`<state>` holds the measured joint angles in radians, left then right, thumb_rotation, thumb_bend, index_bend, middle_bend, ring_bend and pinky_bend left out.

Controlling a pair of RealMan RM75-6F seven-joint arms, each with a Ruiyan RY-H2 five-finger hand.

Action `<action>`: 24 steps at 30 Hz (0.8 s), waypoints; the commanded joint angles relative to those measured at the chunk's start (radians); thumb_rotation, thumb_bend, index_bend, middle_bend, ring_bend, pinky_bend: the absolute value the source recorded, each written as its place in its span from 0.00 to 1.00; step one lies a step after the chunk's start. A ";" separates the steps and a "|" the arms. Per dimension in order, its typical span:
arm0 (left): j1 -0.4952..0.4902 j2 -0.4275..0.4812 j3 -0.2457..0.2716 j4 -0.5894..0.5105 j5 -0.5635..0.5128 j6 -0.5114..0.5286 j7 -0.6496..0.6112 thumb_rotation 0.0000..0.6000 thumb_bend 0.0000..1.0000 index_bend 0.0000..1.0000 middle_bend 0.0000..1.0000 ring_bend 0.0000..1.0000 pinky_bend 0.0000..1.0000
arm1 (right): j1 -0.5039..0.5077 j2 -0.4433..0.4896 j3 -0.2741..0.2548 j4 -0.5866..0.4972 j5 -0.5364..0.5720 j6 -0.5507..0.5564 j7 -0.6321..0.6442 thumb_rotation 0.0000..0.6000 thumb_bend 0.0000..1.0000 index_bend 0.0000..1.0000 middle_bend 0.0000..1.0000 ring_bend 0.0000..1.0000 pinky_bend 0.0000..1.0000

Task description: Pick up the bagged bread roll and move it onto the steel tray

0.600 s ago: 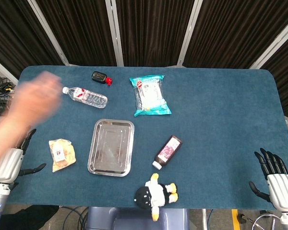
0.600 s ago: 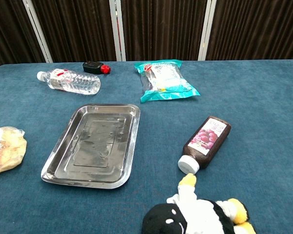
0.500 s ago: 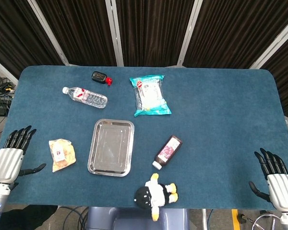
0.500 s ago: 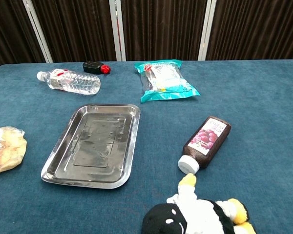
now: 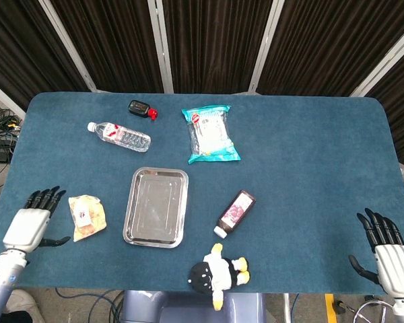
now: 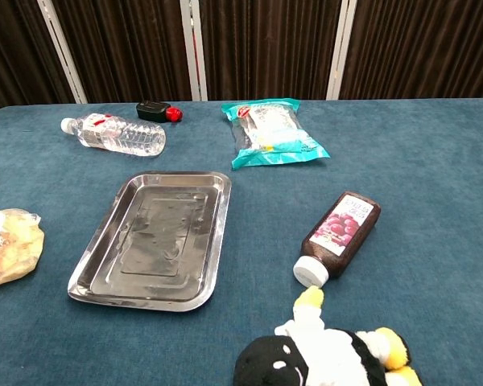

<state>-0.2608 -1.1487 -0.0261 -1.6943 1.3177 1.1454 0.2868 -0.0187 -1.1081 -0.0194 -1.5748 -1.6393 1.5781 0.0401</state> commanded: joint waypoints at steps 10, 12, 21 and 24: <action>-0.130 -0.133 -0.014 0.083 -0.216 -0.131 0.257 1.00 0.16 0.21 0.14 0.13 0.28 | -0.002 0.003 0.001 0.004 0.002 0.003 0.012 1.00 0.30 0.00 0.00 0.00 0.08; -0.132 -0.155 -0.015 0.095 -0.211 -0.101 0.279 1.00 0.23 0.40 0.36 0.33 0.49 | -0.002 0.003 0.001 0.004 -0.001 0.006 0.013 1.00 0.30 0.00 0.00 0.00 0.08; -0.116 -0.124 -0.023 0.055 -0.181 -0.021 0.247 1.00 0.37 0.71 0.72 0.66 0.74 | -0.004 0.005 0.001 0.004 -0.006 0.013 0.021 1.00 0.30 0.00 0.00 0.00 0.08; -0.113 -0.087 -0.040 0.009 -0.162 0.000 0.202 1.00 0.37 0.72 0.73 0.67 0.74 | -0.004 0.005 0.001 0.003 -0.006 0.013 0.022 1.00 0.30 0.00 0.00 0.00 0.08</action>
<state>-0.3769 -1.2575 -0.0543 -1.6602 1.1426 1.1306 0.5133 -0.0228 -1.1030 -0.0181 -1.5721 -1.6451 1.5912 0.0618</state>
